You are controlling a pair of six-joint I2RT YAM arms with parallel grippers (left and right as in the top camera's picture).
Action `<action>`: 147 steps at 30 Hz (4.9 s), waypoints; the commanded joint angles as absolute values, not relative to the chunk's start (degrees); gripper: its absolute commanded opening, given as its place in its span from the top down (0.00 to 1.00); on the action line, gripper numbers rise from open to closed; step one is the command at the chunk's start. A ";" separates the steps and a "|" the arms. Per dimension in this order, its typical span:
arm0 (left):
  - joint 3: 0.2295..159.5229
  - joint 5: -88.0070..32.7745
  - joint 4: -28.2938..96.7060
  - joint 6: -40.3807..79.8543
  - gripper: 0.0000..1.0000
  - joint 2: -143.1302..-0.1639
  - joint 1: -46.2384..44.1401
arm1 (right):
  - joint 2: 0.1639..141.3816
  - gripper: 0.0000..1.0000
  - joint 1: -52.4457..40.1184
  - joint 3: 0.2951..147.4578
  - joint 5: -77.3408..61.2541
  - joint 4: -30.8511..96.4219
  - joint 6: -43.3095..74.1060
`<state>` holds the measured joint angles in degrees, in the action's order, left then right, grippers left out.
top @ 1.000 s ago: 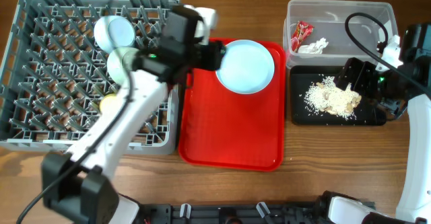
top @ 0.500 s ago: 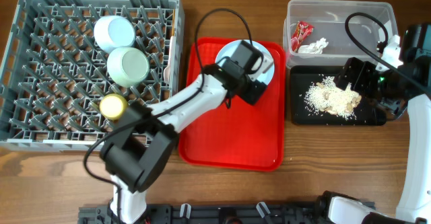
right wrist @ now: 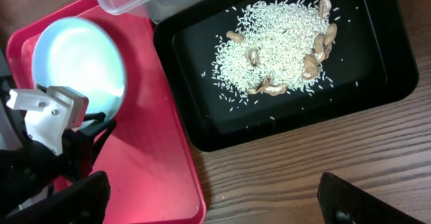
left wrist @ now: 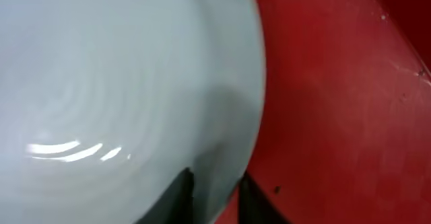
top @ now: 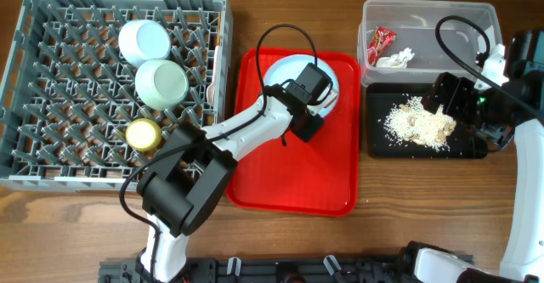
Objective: Sort waste into correct bins and load items into the dishwasher rack
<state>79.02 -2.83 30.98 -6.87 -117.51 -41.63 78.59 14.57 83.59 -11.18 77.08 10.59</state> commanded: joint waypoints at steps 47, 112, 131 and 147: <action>81.36 2.00 32.10 -0.58 0.96 -100.20 -41.08 | 78.89 0.01 14.70 83.11 -12.10 76.79 10.22; 81.36 -18.35 36.93 12.03 0.00 -88.09 2.72 | 78.91 0.00 7.79 83.11 -25.61 66.57 3.73; 78.98 -2.24 72.84 13.72 0.00 -86.41 -1.67 | 78.26 0.00 -3.05 82.06 -10.72 64.05 12.01; 47.24 -8.32 49.45 12.69 0.00 -41.12 -1.80 | 37.74 0.00 -3.05 51.62 -7.40 50.22 12.16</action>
<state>51.05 -6.98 50.46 13.63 -48.34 -1.56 43.86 -2.96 54.87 -9.43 50.15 11.35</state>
